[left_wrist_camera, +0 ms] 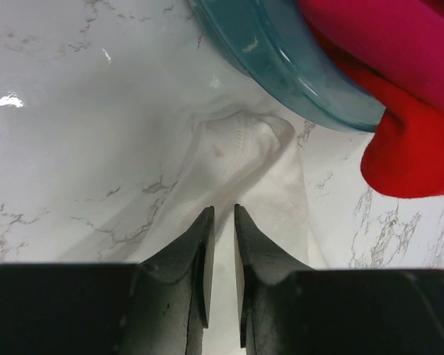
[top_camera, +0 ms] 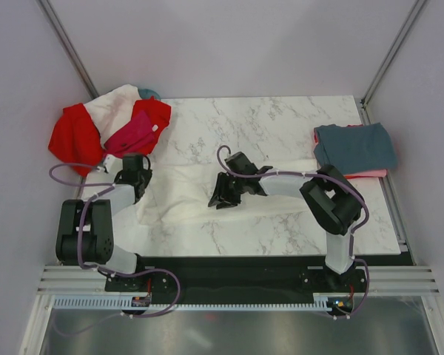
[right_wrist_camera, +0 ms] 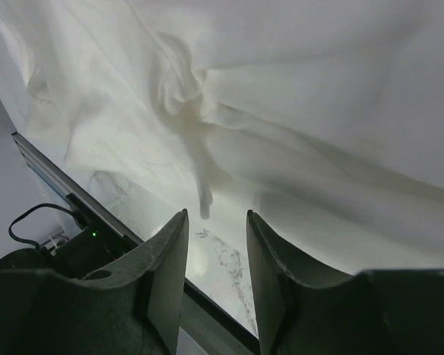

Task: Fold and stack the t-shirts
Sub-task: Fold the tshirt

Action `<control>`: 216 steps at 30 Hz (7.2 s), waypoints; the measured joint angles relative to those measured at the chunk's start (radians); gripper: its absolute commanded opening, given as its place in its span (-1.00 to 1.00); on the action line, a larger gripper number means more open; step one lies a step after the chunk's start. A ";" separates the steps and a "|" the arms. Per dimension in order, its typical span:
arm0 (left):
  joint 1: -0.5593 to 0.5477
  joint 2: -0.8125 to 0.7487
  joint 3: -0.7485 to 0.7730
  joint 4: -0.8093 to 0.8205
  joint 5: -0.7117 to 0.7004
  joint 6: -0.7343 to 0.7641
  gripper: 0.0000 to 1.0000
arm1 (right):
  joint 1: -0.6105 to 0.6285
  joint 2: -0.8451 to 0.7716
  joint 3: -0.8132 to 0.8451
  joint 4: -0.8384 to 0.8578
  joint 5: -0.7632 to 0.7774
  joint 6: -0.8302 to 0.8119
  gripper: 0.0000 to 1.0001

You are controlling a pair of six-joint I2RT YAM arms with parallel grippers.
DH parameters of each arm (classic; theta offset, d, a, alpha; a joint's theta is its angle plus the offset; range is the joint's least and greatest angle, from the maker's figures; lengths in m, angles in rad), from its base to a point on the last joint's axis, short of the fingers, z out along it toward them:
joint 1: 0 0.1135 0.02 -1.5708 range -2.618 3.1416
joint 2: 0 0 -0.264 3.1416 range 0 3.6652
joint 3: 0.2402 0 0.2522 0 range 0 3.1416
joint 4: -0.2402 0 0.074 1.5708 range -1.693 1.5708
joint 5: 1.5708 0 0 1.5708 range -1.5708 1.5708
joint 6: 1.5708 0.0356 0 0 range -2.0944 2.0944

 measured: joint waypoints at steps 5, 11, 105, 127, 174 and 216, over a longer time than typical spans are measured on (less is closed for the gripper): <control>0.000 -0.087 0.003 -0.084 0.008 0.005 -0.11 | -0.002 -0.061 -0.002 -0.017 0.020 -0.029 -0.13; 0.000 -0.245 0.017 -0.270 0.060 0.002 0.50 | -0.002 -0.105 -0.001 -0.017 0.036 -0.058 -0.16; -0.433 1.268 1.805 -0.351 0.540 0.185 -0.23 | -0.119 -0.626 -0.164 -0.303 0.629 -0.153 -0.30; -0.416 0.185 0.760 -0.318 0.644 0.358 0.19 | -0.564 0.056 0.098 0.083 0.163 -0.200 -0.04; -0.918 0.202 0.153 -0.027 0.659 0.199 0.14 | -0.596 0.841 1.174 0.119 0.111 0.102 -1.00; -0.398 -0.204 -0.088 -0.310 0.866 0.343 0.47 | -0.595 -0.121 -0.141 0.064 0.150 -0.200 -0.02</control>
